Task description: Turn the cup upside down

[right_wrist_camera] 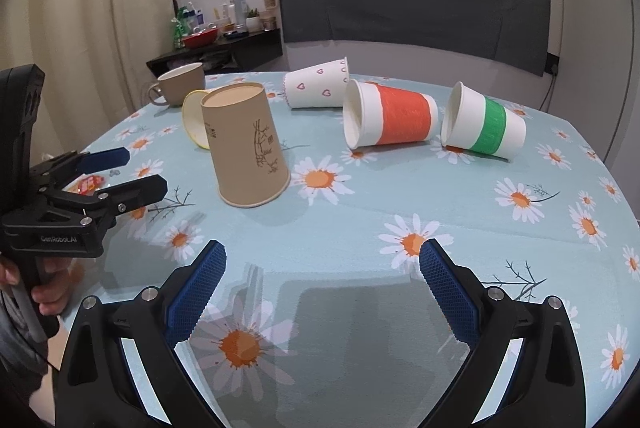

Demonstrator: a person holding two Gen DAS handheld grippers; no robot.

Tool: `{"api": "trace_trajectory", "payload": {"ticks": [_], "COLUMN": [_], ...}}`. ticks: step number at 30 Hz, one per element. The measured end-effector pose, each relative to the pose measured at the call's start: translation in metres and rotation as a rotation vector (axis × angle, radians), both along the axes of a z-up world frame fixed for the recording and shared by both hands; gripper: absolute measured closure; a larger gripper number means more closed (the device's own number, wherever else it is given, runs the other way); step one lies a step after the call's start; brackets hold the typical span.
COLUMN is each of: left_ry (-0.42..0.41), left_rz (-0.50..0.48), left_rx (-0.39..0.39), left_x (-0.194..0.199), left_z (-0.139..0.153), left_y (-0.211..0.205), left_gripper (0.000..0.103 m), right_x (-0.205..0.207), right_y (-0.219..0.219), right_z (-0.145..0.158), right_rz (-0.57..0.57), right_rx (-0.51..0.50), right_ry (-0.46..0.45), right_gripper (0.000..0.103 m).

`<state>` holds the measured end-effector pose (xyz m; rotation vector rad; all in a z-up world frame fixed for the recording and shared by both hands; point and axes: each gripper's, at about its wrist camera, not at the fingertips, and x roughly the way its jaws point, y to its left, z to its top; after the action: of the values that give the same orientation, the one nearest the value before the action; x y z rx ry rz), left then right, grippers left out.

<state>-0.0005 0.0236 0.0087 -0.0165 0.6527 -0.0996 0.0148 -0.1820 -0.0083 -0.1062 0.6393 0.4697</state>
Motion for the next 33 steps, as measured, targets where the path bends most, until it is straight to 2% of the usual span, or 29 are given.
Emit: {"api": "trace_trajectory", "payload": {"ticks": [2, 7, 11, 17, 23, 29, 33], "left_ry": [0.008, -0.021, -0.025, -0.016, 0.003, 0.019, 0.011], "left_rz": [-0.018, -0.038, -0.043, -0.005, -0.006, -0.005, 0.007], "left_rx": [-0.023, 0.021, 0.007, -0.007, 0.005, -0.015, 0.008], "left_x": [-0.002, -0.009, -0.011, -0.010, -0.008, -0.005, -0.006], "left_z": [-0.002, -0.002, -0.002, -0.004, -0.005, -0.007, -0.007], "left_y": [0.002, -0.006, -0.003, 0.001, 0.000, 0.003, 0.002], "left_gripper": [0.006, 0.006, 0.006, 0.006, 0.006, 0.006, 0.006], "right_x": [0.000, 0.001, 0.001, 0.000, 0.000, -0.001, -0.001], "right_y": [0.002, 0.000, -0.006, -0.009, -0.010, -0.008, -0.009], "right_z": [-0.001, -0.002, -0.002, -0.001, -0.001, -0.001, -0.001], "right_rz": [0.002, -0.008, -0.024, -0.035, -0.033, -0.024, -0.027], "right_rx": [0.004, 0.016, 0.048, 0.063, 0.067, 0.060, 0.062], "right_ry": [-0.005, -0.010, -0.009, -0.019, -0.017, -0.023, -0.026], "right_gripper": [0.010, 0.010, 0.010, 0.010, 0.010, 0.010, 0.010]}}
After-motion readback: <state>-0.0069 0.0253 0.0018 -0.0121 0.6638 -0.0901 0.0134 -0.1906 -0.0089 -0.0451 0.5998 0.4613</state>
